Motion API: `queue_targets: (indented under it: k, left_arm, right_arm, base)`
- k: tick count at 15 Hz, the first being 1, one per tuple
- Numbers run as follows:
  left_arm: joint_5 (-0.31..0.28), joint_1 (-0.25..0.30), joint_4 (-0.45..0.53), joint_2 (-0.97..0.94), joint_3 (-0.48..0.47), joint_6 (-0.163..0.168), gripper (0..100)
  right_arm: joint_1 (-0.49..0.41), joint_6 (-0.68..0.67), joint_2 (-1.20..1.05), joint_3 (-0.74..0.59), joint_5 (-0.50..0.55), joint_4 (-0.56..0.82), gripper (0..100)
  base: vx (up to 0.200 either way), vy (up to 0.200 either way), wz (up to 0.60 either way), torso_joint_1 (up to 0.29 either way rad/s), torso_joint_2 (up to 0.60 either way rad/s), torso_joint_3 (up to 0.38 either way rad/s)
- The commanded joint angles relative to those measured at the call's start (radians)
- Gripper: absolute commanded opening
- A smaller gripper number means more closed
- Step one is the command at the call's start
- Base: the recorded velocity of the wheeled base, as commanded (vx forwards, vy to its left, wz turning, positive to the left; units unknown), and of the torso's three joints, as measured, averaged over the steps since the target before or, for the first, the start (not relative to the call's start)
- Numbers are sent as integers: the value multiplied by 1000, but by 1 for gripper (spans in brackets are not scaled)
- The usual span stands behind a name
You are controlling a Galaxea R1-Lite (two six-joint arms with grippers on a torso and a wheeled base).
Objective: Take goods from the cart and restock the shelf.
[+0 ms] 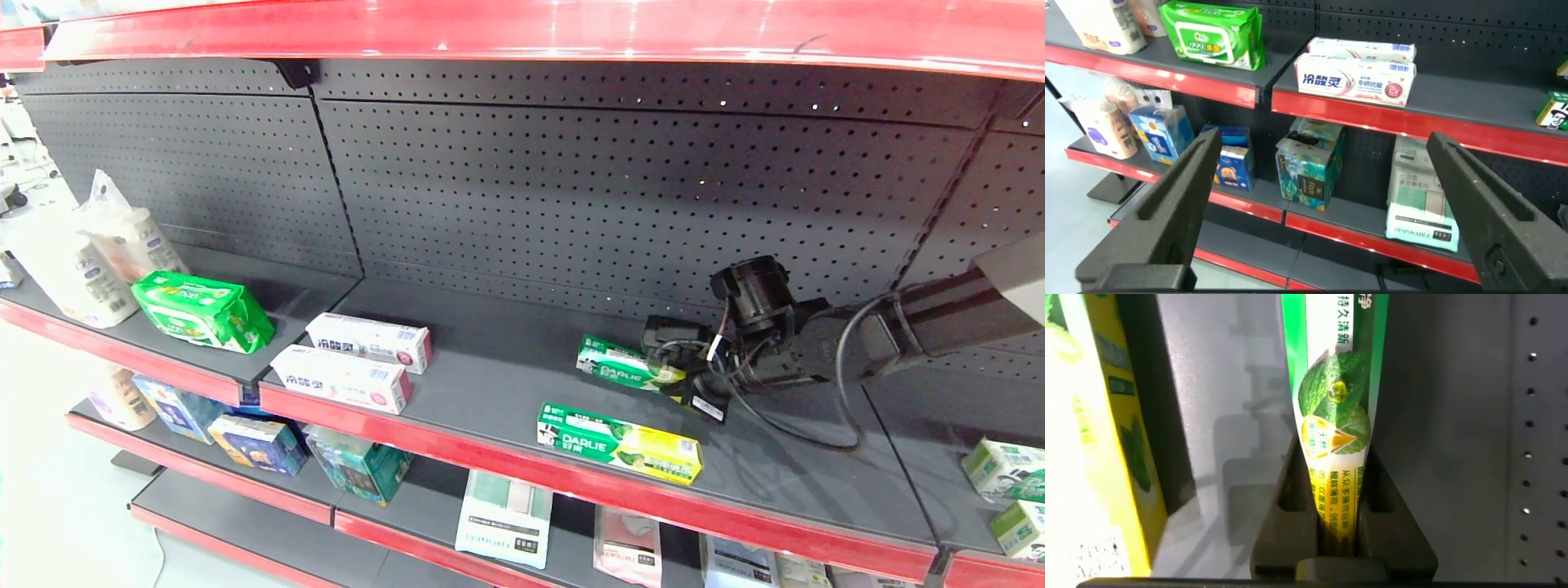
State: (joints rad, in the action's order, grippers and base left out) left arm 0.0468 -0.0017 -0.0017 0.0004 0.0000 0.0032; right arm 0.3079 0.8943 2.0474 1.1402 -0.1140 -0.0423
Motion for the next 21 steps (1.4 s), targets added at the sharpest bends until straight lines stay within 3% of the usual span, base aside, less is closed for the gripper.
queue_targets:
  k: [1, 21]
  left_arm:
    - [1, 0, 0, 0, 0, 0, 100]
    - [1, 0, 0, 0, 0, 0, 100]
  right_arm:
    - [-1, 0, 10, 26, -1, 2, 0]
    - [-23, 31, 53, 26, 7, 4, 0]
  base:
    - [0, 0, 0, 0, 0, 0]
    - [0, 0, 0, 0, 0, 0]
